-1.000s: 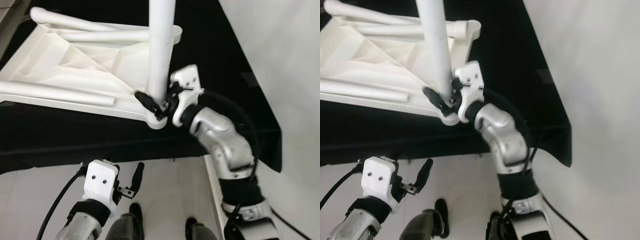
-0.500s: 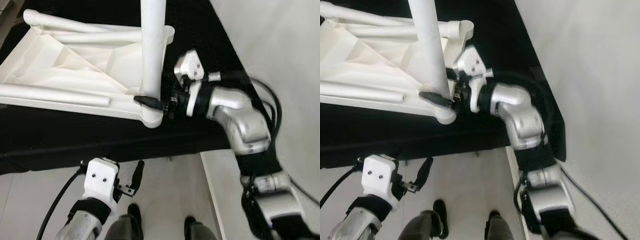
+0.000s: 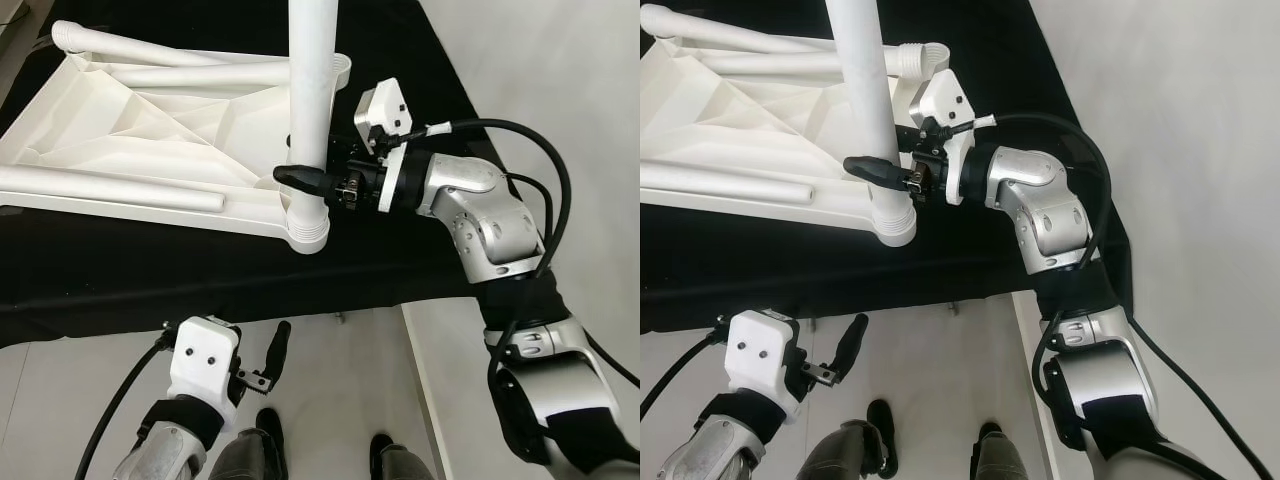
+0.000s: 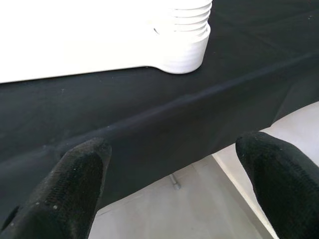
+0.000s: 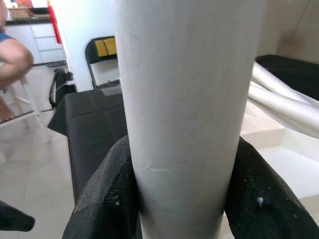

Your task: Building children table

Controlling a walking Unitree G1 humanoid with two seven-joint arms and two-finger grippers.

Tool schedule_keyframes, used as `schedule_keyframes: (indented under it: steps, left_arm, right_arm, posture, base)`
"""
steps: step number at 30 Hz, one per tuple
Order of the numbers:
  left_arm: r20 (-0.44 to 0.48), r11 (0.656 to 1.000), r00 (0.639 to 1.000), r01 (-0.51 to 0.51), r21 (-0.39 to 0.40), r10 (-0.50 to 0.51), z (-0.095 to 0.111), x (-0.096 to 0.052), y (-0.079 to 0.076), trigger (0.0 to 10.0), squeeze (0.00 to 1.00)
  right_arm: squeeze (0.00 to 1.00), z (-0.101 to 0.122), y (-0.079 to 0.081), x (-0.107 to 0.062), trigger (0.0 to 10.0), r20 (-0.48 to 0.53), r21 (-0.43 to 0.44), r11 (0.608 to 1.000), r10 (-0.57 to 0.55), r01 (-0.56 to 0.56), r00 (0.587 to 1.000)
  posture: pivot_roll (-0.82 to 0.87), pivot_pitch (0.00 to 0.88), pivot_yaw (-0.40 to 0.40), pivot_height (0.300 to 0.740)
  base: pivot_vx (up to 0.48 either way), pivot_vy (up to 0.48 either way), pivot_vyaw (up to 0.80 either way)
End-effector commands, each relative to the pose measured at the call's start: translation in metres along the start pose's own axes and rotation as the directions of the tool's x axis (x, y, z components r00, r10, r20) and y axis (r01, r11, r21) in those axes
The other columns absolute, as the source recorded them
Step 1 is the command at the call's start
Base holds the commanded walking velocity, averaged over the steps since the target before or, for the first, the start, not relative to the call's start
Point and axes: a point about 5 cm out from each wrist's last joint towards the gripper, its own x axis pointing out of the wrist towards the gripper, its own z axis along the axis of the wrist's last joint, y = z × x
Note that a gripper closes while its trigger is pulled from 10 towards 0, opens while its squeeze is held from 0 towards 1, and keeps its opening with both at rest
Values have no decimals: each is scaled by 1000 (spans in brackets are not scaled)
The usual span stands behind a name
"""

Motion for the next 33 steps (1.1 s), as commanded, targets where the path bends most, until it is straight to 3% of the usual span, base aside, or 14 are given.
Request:
schedule_keyframes:
  steps: [1,2,3,5,7,8,18,19,22,23,28,29,32,33]
  left_arm:
    - [-21,1000,1000,-4,-5,4,-4,-3,1,10000,0]
    - [-21,1000,1000,-4,-5,4,-4,-3,1,10000,0]
    - [-21,1000,1000,-4,-5,4,-3,-4,1,10000,0]
    - [-21,1000,1000,-8,3,8,-3,-3,2,10000,0]
    - [-21,1000,1000,-8,3,8,-3,-3,2,10000,0]
    - [-22,1000,1000,-10,5,10,-3,-3,2,10000,0]
    - [-17,1000,1000,-19,8,19,-3,-1,3,10000,0]
    - [-17,1000,1000,-21,8,21,-3,-1,3,10000,0]
    - [-17,1000,1000,-21,9,22,-4,0,3,10000,0]
    - [-17,1000,1000,-20,8,20,-4,0,3,10000,0]
    - [-16,1000,1000,-18,6,18,-5,1,2,10000,0]
    - [-16,1000,1000,-18,6,18,-5,1,2,10000,0]
    - [-16,1000,1000,-19,5,19,-6,2,1,10000,0]
    - [-15,1000,1000,-20,5,20,-6,2,1,10000,0]
  right_arm:
    - [0,-33,4,-3,0,-166,76,992,-92,106,982]
    - [0,-33,4,-3,0,-166,76,992,-92,106,982]
    - [0,-54,11,-10,0,-263,124,925,-320,360,910]
    - [0,-84,43,-20,0,-380,198,755,-529,626,759]
    - [0,-84,43,-20,0,-380,198,755,-529,626,759]
    - [0,-88,49,-20,0,-399,212,710,-565,672,723]
    - [0,-79,39,-5,0,-351,205,717,-581,666,734]
    - [0,-75,37,-4,10000,-337,191,728,-581,658,741]
    - [0,-66,40,0,10000,-301,190,743,-578,642,758]
    - [1000,-60,41,3,10000,-261,216,759,-562,614,785]
    - [1000,-20,31,15,10000,19,278,879,-409,388,912]
    - [1000,-20,31,15,10000,19,278,879,-409,388,912]
    - [1000,-10,26,16,10000,90,240,934,-293,264,952]
    - [871,-6,25,17,10000,113,178,969,-192,170,975]
  posture:
    - [-86,357,-15,740]
    - [-86,357,-15,740]
    - [-89,363,-21,740]
    - [-70,369,-6,740]
    - [-70,369,-6,740]
    - [-66,364,-8,740]
    - [-68,349,-18,740]
    - [-67,347,-18,740]
    - [-67,347,-18,740]
    - [-68,340,-18,740]
    - [-68,330,-22,740]
    - [-68,330,-22,740]
    - [-65,324,-25,740]
    - [-64,321,-23,740]
  base:
    - [0,0,0]
    - [0,0,0]
    - [0,0,0]
    - [0,0,0]
    - [0,0,0]
    - [0,0,0]
    - [0,0,0]
    - [0,0,0]
    - [0,0,0]
    - [0,0,0]
    - [0,0,0]
    - [0,0,0]
    - [0,0,0]
    - [0,0,0]
